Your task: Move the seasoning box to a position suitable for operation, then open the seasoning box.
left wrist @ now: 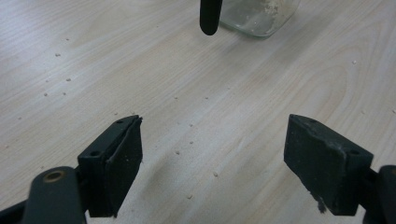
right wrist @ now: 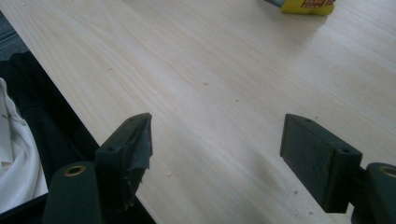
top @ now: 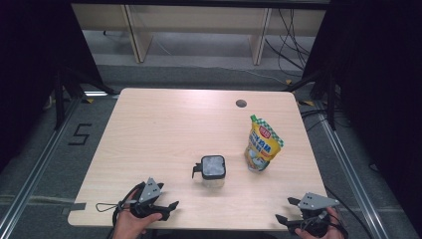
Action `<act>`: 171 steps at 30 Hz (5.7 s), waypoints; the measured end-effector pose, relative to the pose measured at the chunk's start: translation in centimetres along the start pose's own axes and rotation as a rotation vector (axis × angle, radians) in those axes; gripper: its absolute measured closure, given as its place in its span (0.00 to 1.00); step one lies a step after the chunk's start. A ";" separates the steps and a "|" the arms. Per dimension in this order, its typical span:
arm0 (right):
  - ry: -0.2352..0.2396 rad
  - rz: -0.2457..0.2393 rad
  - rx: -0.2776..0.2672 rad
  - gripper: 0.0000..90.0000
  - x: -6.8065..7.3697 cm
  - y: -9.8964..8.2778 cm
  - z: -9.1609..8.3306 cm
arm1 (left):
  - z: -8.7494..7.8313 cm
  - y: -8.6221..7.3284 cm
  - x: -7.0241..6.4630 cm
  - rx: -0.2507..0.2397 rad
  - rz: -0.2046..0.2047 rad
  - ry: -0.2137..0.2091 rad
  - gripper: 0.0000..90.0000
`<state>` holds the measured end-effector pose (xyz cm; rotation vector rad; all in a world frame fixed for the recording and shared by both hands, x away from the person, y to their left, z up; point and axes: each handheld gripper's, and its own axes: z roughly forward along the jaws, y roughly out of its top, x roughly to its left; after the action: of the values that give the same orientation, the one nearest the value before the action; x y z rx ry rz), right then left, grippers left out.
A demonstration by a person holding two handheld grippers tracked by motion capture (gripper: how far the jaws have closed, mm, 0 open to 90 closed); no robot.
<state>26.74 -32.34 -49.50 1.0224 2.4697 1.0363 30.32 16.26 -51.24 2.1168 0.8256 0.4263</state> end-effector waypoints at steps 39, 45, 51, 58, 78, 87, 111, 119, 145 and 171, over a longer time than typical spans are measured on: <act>-0.015 -0.020 -0.015 0.27 0.1 0.3 0.1 | 3.9 3.7 1.3 -0.155 0.061 -0.021 0.58; -0.012 -0.028 -0.010 0.27 0.1 0.4 0.4 | 4.2 4.0 1.1 -0.177 0.061 -0.030 0.61; -0.007 -0.038 -0.014 0.27 0.0 0.4 0.4 | 5.9 5.0 1.0 -0.153 0.086 -0.037 0.64; -0.009 -0.043 -0.019 0.27 0.0 0.4 0.3 | 7.2 5.4 0.7 -0.184 0.052 -0.045 0.68; -0.006 -0.034 -0.031 0.28 0.2 0.3 -0.1 | 6.4 5.4 -1.3 -0.145 0.135 -0.146 0.83; -0.008 -0.059 -0.040 0.28 0.0 0.4 -0.1 | 5.8 4.8 -2.2 -0.141 0.125 -0.170 0.83; -0.008 -0.061 -0.044 0.28 -0.5 0.0 -0.1 | 5.5 4.7 -2.2 -0.121 0.114 -0.207 0.71; -0.007 -0.050 -0.042 0.28 -0.4 0.1 0.0 | 3.4 4.0 -2.4 -0.107 0.124 -0.184 0.40; -0.014 -0.049 -0.036 0.28 -0.1 -0.1 0.0 | -0.1 7.8 -2.2 -0.275 0.031 -0.172 0.96; 0.033 -0.067 -0.101 0.39 0.6 0.4 -0.2 | 1.8 7.3 -2.3 -0.277 -0.026 -0.226 0.99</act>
<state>26.45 -31.86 -49.06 0.8933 2.4327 1.1523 32.67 10.32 -46.69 1.8544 0.6247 0.2636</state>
